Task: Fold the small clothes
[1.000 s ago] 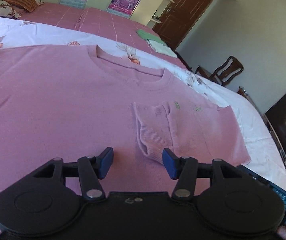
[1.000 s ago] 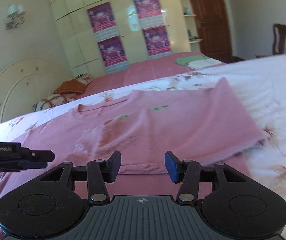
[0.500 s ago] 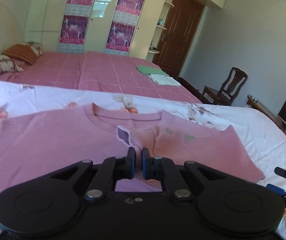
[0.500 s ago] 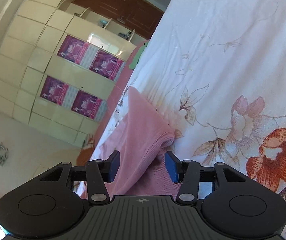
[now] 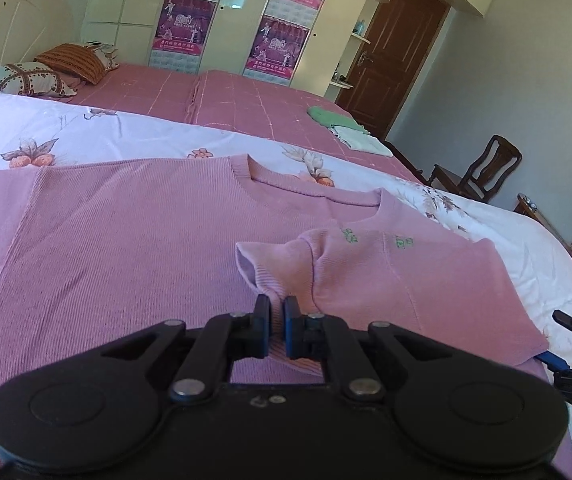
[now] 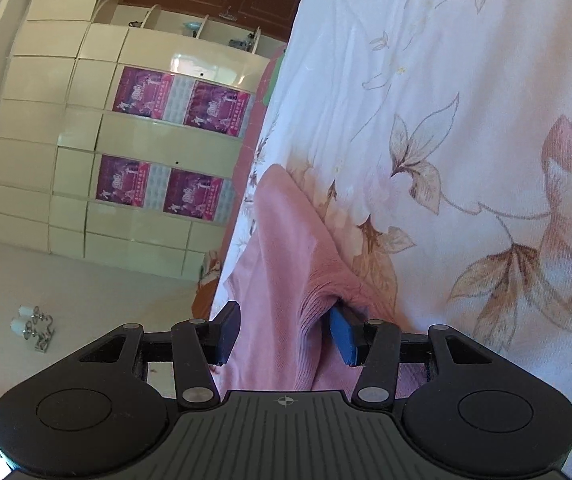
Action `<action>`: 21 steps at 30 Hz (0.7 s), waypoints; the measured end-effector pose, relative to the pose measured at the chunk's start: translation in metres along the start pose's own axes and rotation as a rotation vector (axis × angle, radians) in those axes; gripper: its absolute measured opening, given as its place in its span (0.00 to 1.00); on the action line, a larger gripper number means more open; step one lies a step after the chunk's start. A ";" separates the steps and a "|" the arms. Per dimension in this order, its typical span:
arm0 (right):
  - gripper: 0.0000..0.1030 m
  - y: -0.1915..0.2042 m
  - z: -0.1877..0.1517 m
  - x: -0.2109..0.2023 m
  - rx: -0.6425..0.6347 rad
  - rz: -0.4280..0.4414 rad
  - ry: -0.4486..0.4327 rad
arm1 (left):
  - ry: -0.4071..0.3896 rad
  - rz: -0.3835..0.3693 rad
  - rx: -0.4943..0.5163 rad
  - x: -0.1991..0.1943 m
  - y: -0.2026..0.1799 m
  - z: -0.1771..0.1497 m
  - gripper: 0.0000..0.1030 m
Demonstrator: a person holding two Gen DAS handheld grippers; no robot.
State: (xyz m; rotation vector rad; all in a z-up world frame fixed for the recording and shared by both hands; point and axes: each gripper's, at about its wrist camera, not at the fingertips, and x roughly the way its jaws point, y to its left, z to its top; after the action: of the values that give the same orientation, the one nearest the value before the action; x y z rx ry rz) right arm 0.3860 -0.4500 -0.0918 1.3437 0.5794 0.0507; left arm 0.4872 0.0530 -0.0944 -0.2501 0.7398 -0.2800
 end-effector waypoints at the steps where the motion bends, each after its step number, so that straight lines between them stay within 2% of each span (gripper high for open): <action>1: 0.48 -0.001 0.000 -0.002 -0.008 -0.018 -0.015 | -0.017 -0.012 -0.002 -0.005 0.000 0.001 0.06; 2: 0.37 0.000 0.001 -0.003 -0.026 -0.034 -0.027 | -0.034 -0.015 0.005 -0.011 -0.002 0.001 0.06; 3: 0.04 0.005 0.001 -0.005 -0.076 -0.060 -0.033 | -0.048 -0.011 0.021 -0.015 -0.004 0.000 0.06; 6: 0.04 0.014 -0.004 -0.008 -0.213 -0.135 -0.034 | -0.021 0.027 0.052 -0.008 -0.005 -0.010 0.06; 8: 0.03 0.006 -0.007 -0.004 -0.241 -0.216 0.003 | 0.019 0.026 0.037 0.001 0.000 -0.018 0.06; 9: 0.03 0.003 -0.013 -0.006 -0.236 -0.203 0.016 | 0.014 0.028 0.032 0.001 0.002 -0.021 0.13; 11: 0.04 0.008 -0.014 -0.012 -0.281 -0.209 0.041 | -0.027 0.064 0.019 -0.007 0.005 -0.020 0.40; 12: 0.10 0.015 -0.014 -0.018 -0.322 -0.210 0.042 | -0.058 0.069 0.012 -0.010 0.008 -0.018 0.60; 14: 0.63 0.027 -0.017 -0.032 -0.426 -0.192 0.006 | -0.076 0.054 0.000 -0.008 0.014 -0.009 0.57; 15: 0.73 0.035 -0.018 -0.036 -0.498 -0.181 -0.037 | -0.061 0.042 -0.005 -0.001 0.015 -0.004 0.51; 18: 0.72 0.055 -0.007 -0.017 -0.603 -0.175 -0.050 | 0.005 0.023 0.002 0.026 0.014 0.010 0.43; 20: 0.58 0.063 0.003 0.006 -0.655 -0.170 -0.053 | 0.014 0.029 -0.002 0.038 0.012 0.014 0.41; 21: 0.48 0.067 0.011 0.025 -0.680 -0.195 -0.043 | 0.015 0.031 -0.005 0.041 0.011 0.016 0.36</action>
State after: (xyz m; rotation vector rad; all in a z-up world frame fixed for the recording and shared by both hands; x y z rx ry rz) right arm 0.4317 -0.4346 -0.0382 0.6249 0.5844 0.0539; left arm 0.5291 0.0518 -0.1124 -0.2415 0.7589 -0.2512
